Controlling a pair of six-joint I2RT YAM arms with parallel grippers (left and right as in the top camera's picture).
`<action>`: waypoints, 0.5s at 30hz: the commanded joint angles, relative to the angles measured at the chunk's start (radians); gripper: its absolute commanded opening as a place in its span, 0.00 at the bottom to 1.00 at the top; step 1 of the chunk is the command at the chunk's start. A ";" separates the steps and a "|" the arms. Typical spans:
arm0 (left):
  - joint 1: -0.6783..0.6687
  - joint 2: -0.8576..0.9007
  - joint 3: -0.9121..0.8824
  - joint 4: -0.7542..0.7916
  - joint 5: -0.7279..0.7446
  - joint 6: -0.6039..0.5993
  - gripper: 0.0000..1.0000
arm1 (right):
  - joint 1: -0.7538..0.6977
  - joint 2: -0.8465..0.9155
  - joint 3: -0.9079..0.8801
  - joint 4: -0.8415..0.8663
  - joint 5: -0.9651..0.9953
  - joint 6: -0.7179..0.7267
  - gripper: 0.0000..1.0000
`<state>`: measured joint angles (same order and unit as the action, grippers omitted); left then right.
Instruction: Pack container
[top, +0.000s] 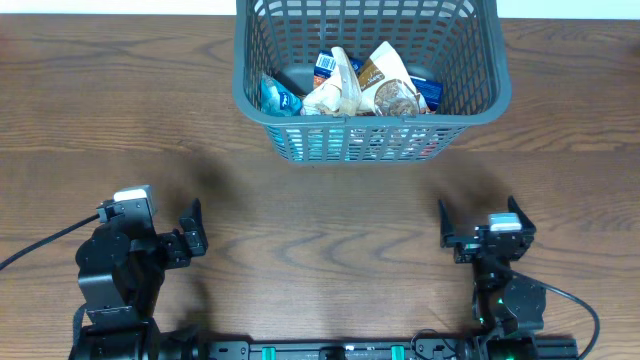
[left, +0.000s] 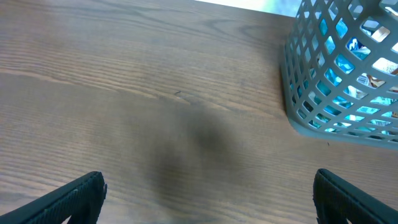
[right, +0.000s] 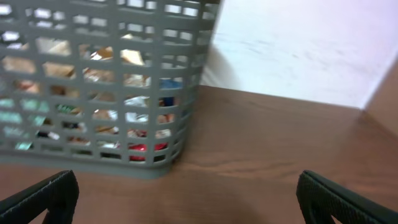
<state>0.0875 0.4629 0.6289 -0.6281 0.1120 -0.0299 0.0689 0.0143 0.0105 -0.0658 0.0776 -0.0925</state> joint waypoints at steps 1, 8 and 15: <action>-0.005 -0.001 0.002 0.001 -0.011 -0.013 0.99 | -0.018 -0.010 -0.005 0.002 0.070 0.117 0.99; -0.005 -0.001 0.002 0.001 -0.011 -0.013 0.99 | -0.018 -0.010 -0.005 0.010 0.140 0.185 0.99; -0.005 -0.001 0.002 0.001 -0.011 -0.013 0.99 | -0.018 -0.010 -0.005 0.010 0.124 0.182 0.99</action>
<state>0.0875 0.4629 0.6289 -0.6281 0.1120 -0.0299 0.0563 0.0143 0.0105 -0.0551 0.1890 0.0654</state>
